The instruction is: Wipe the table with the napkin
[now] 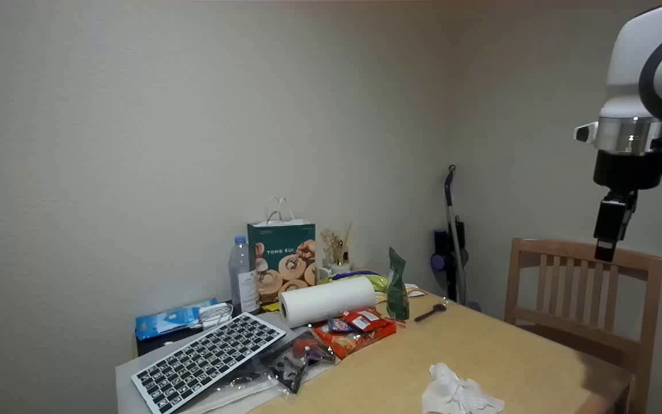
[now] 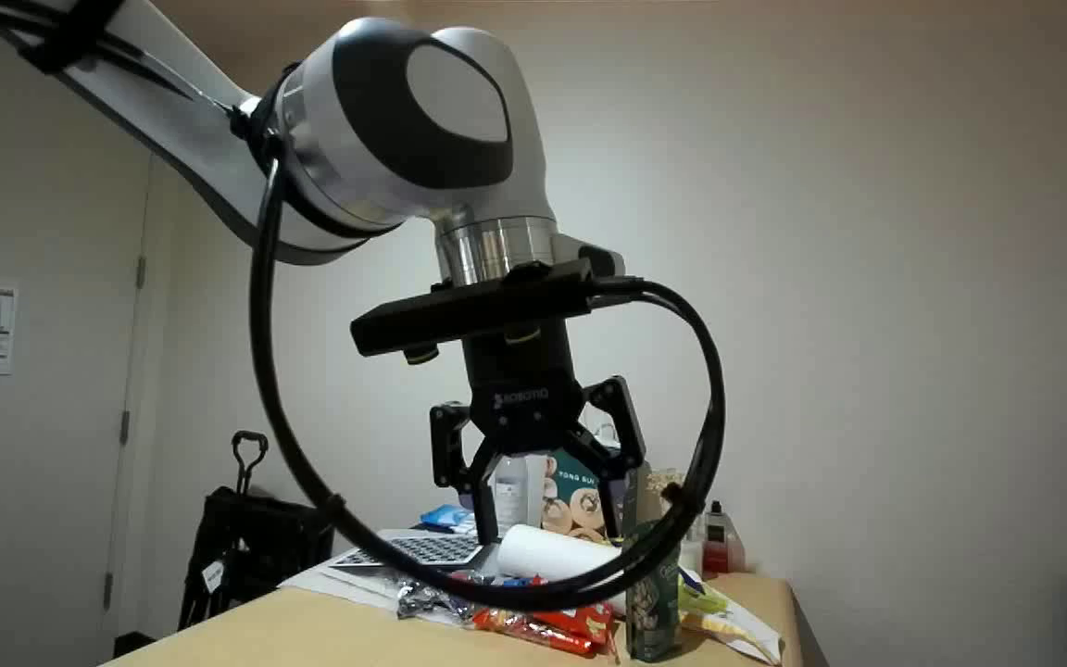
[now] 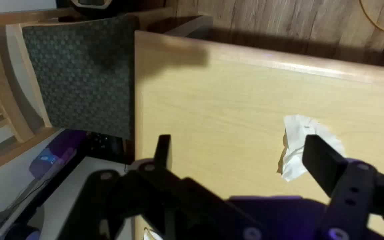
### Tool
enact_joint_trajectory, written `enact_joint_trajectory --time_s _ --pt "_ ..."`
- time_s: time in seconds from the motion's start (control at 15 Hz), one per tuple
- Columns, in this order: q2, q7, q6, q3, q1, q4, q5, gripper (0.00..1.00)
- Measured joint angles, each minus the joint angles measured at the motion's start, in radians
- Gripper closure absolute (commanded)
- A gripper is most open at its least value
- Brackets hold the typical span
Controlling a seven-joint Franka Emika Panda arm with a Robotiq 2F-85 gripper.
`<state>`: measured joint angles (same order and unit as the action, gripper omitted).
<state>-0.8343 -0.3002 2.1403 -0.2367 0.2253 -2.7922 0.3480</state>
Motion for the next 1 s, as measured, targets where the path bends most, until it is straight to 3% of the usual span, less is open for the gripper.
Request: enact_joint_trajectory --time_s 0.73,1.0 --pt "0.013 0.003 -0.007 0.0 -0.006 -0.032 -0.001 0.0" --pt "0.068 0.015 0.015 0.005 -0.046 -0.016 -0.021 0.0"
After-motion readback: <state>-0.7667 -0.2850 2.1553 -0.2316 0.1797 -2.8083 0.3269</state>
